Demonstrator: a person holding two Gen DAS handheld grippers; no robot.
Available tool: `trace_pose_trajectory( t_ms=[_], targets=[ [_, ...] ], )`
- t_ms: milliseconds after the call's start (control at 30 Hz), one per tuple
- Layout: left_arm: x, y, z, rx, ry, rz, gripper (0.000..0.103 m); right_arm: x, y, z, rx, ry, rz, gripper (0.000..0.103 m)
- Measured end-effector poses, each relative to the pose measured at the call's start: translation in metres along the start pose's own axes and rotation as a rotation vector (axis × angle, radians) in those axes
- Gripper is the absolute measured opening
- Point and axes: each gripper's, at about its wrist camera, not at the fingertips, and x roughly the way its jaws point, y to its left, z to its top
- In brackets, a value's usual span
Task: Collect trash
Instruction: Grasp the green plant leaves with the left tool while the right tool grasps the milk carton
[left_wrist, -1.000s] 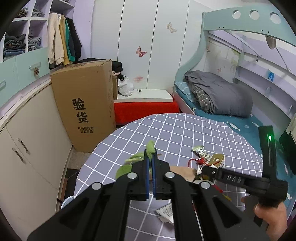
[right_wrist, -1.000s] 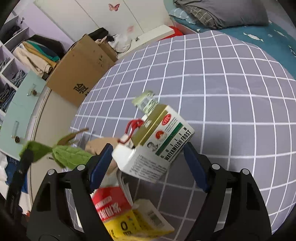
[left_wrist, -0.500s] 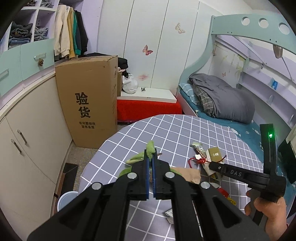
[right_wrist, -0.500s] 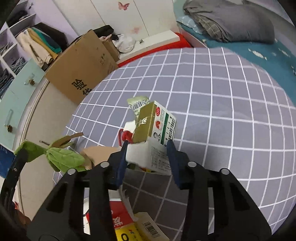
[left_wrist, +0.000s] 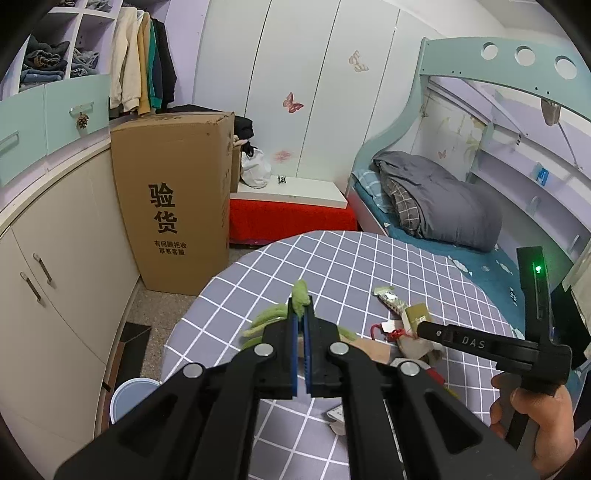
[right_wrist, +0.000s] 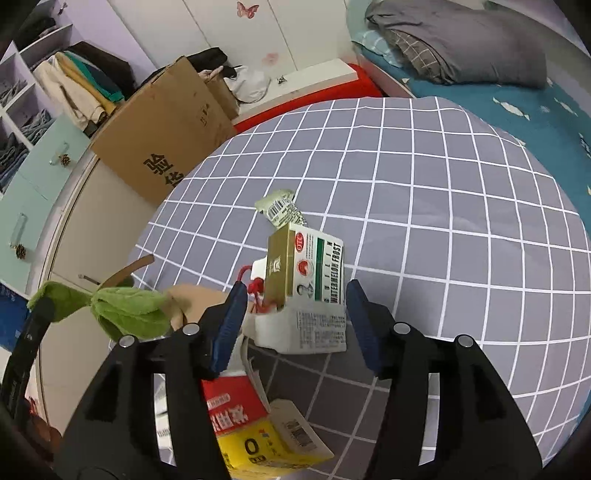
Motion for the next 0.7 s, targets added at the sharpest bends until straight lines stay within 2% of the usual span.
trace_pose_trajectory(
  t_ms=[233,400,500,567,667,700],
  targets=[
    [-0.001,0.0,-0.002,0.007,0.001,0.0,0.003,-0.025,0.0,-0.021,-0.186,-0.054,-0.081,0.057],
    [-0.001,0.001,-0.006,-0.005,0.006,-0.009,0.002,-0.013,-0.003,-0.029,-0.291,-0.045,-0.145,0.057],
    [0.0,0.0,-0.008,0.003,0.011,-0.005,0.003,-0.006,-0.001,-0.032,-0.344,-0.078,-0.181,0.057],
    [0.003,-0.001,-0.01,0.007,0.02,-0.004,0.003,0.002,0.002,-0.033,-0.368,-0.082,-0.157,0.053],
    [0.006,0.001,-0.01,-0.001,0.03,-0.013,0.003,0.011,0.005,-0.032,-0.382,-0.104,-0.138,0.039],
    [0.007,0.001,-0.011,-0.002,0.033,-0.02,0.002,0.014,0.005,-0.031,-0.392,-0.11,-0.13,0.03]
  ],
)
